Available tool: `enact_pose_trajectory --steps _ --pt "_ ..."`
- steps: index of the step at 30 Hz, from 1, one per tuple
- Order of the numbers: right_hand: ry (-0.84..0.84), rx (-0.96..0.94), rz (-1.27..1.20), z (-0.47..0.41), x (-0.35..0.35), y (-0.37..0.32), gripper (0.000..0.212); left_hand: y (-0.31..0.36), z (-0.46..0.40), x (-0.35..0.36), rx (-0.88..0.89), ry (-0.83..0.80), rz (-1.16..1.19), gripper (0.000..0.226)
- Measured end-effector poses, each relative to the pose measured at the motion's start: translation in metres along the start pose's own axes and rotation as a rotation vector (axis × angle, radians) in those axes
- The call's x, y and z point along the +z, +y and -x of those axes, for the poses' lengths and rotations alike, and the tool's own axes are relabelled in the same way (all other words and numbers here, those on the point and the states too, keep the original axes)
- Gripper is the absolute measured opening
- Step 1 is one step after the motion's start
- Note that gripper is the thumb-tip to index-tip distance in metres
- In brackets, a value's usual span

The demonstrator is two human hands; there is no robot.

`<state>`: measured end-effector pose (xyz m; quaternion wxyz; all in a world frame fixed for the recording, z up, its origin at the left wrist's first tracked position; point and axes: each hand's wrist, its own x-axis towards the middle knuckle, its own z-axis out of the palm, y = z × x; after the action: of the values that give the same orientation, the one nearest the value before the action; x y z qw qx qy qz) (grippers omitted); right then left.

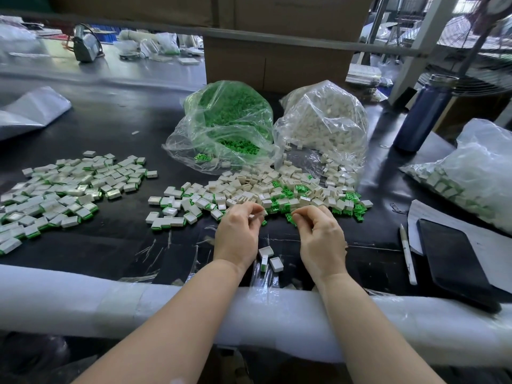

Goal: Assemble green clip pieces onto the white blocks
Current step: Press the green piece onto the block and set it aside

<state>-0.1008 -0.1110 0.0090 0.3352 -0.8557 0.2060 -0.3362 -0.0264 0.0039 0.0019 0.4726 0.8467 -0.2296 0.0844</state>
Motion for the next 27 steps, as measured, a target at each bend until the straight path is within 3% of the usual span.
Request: enact_pose_trajectory --steps 5,10,27 --pt "-0.099 0.051 -0.144 0.0005 0.0011 -0.0008 0.011 0.0047 0.0025 -0.0035 0.003 -0.137 0.159 0.008" --pt "-0.144 0.153 -0.293 -0.0013 -0.0003 -0.0032 0.017 0.0048 0.0010 -0.0059 0.000 -0.165 0.210 0.012" --pt "-0.189 0.110 -0.228 -0.0011 0.0022 0.0035 0.010 0.0013 0.0034 -0.0037 0.004 -0.250 0.105 0.017"
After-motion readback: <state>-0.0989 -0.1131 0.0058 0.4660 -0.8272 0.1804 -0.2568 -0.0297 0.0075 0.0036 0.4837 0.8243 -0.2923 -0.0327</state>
